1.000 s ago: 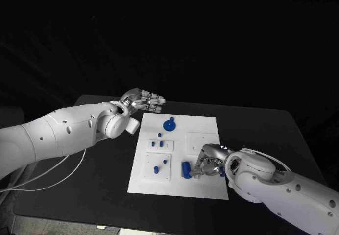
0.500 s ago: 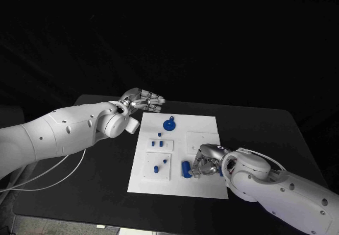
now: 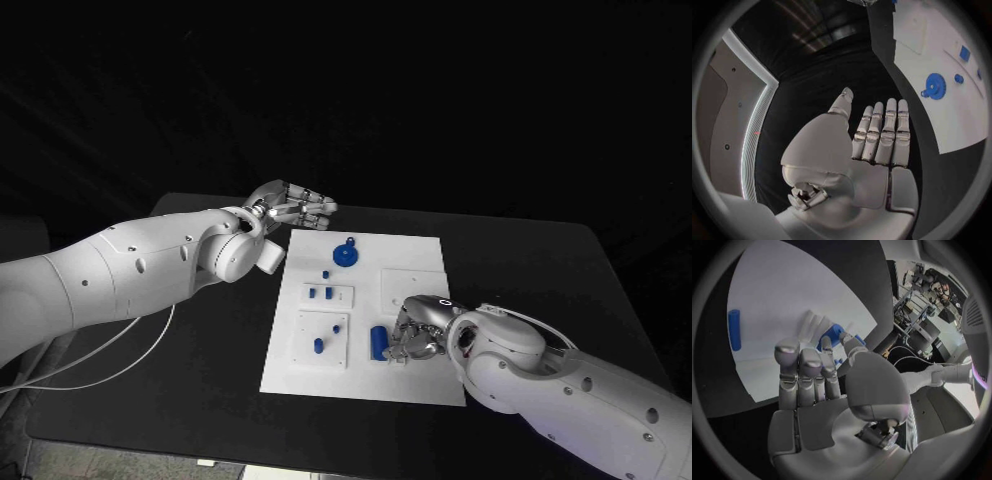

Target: Assemble the parts on the task board

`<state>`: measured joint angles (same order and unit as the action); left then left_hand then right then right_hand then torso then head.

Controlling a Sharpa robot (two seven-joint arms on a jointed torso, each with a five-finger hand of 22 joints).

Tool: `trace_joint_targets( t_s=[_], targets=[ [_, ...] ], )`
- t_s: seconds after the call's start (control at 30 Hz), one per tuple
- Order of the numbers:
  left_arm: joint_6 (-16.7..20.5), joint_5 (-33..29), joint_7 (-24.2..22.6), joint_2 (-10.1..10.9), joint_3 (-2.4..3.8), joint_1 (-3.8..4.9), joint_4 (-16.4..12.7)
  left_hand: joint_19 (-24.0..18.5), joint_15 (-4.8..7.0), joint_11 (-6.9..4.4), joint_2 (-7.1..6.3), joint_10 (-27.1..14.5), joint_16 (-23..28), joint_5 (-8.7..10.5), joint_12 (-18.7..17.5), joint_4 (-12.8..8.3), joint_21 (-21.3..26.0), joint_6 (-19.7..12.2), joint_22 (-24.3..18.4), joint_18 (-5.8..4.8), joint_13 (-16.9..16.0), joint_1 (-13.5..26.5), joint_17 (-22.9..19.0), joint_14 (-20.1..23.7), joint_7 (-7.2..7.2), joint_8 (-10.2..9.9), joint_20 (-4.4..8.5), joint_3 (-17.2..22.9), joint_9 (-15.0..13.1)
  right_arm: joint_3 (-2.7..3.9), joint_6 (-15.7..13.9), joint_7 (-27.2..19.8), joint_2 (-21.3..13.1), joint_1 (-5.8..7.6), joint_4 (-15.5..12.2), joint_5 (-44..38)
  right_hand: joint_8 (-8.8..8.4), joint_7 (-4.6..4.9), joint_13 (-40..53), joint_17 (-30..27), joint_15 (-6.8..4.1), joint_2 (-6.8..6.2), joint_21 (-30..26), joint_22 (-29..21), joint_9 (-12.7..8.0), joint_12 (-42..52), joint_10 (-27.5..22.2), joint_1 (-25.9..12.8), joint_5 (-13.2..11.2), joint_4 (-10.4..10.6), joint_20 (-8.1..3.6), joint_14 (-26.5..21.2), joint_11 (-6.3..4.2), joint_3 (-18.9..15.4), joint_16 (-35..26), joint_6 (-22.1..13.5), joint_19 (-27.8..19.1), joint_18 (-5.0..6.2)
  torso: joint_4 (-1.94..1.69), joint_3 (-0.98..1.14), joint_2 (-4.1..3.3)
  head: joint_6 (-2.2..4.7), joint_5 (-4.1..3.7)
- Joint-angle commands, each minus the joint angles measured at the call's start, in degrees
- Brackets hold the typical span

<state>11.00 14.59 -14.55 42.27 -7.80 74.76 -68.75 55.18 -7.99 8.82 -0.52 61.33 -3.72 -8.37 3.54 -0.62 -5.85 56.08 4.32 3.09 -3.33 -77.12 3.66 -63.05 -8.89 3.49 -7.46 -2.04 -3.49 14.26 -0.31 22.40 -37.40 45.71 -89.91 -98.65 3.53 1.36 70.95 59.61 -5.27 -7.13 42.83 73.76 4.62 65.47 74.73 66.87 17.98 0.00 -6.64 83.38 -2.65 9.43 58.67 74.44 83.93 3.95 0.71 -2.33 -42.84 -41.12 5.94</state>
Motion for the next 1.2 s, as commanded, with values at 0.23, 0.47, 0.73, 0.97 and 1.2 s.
trace_joint_targets(
  t_s=[0.23,0.47,0.73,0.97,1.2],
  targets=[
    [-0.62,0.17,-0.23,-0.24,0.02,-0.05,-0.03,-0.2,-0.23,-0.22,0.09,-0.32,0.03,-0.18,0.0,0.11,0.07,0.47,-0.04,-0.2,-0.01,0.33,0.03,0.21,-0.1,0.31,-0.1,0.05,-0.07,-0.03,-1.71,0.87,0.89,-0.11,0.69,-3.26,0.14,-0.21,0.13,-0.14,-0.14,0.3,-0.32,0.03,-0.04,0.43,0.24,-0.9,-0.28,-0.38,-0.07,0.03,-0.08,0.75,0.27,0.25,3.16,-0.63,0.03,-0.03,0.02,0.09,-0.06],
    [-0.62,0.17,-0.18,-0.23,0.01,-0.06,-0.07,-0.2,-0.23,-0.22,0.09,-0.32,0.03,-0.18,0.0,0.11,0.07,0.47,-0.04,-0.2,-0.01,0.33,0.03,0.21,-0.1,0.31,-0.1,0.05,-0.07,-0.05,1.1,1.12,1.47,-0.11,1.47,-1.87,0.13,-0.18,0.05,-0.27,-0.11,0.61,-0.45,-0.03,-0.04,0.35,0.18,-1.08,-1.23,-0.52,-0.05,0.01,-0.07,0.9,0.18,0.18,3.13,-0.66,-0.03,-0.05,0.0,0.07,0.02],
    [-0.58,0.18,-0.04,-0.15,0.0,-0.06,-0.07,-0.23,-0.25,-0.2,0.11,-0.35,0.04,-0.18,0.0,0.09,0.1,0.46,-0.03,-0.21,-0.02,0.38,0.03,0.27,-0.11,0.31,-0.11,0.02,-0.08,-0.32,3.17,1.36,1.9,-0.14,2.03,-1.15,0.13,-0.16,-0.03,-0.38,-0.08,0.82,-0.67,-0.11,-0.03,0.25,0.09,-1.1,-1.46,-1.02,-0.03,0.0,-0.03,0.91,0.09,0.11,3.11,-0.66,0.03,-0.01,-0.01,0.0,-0.02],
    [-0.6,0.23,0.06,-0.12,-0.01,-0.06,-0.09,-0.23,-0.25,-0.2,0.11,-0.35,0.04,-0.18,0.0,0.09,0.1,0.46,-0.03,-0.21,-0.02,0.38,0.03,0.27,-0.11,0.31,-0.11,0.02,-0.08,-0.44,3.82,1.87,2.13,-0.36,2.35,-1.01,0.14,-0.17,-0.04,-0.43,-0.07,0.92,-0.67,-0.11,-0.02,0.26,0.09,-1.21,-1.57,-1.22,-0.01,-0.01,-0.04,0.94,0.05,0.12,3.12,-0.68,0.07,0.04,-0.02,-0.04,-0.07],
    [-0.59,0.27,0.11,-0.06,-0.02,-0.07,-0.06,-0.23,-0.25,-0.2,0.11,-0.35,0.04,-0.18,0.0,0.09,0.1,0.46,-0.03,-0.21,-0.02,0.38,0.03,0.27,-0.11,0.31,-0.11,0.02,-0.08,-0.5,3.48,2.68,2.39,-0.82,2.67,-0.96,0.14,-0.15,-0.01,-0.45,-0.05,1.24,-0.72,-0.14,0.02,0.35,0.16,-1.46,-4.5,-1.23,0.0,0.0,-0.02,0.81,0.06,0.16,3.13,-0.68,0.06,0.05,-0.02,-0.14,-0.19]
  ],
)
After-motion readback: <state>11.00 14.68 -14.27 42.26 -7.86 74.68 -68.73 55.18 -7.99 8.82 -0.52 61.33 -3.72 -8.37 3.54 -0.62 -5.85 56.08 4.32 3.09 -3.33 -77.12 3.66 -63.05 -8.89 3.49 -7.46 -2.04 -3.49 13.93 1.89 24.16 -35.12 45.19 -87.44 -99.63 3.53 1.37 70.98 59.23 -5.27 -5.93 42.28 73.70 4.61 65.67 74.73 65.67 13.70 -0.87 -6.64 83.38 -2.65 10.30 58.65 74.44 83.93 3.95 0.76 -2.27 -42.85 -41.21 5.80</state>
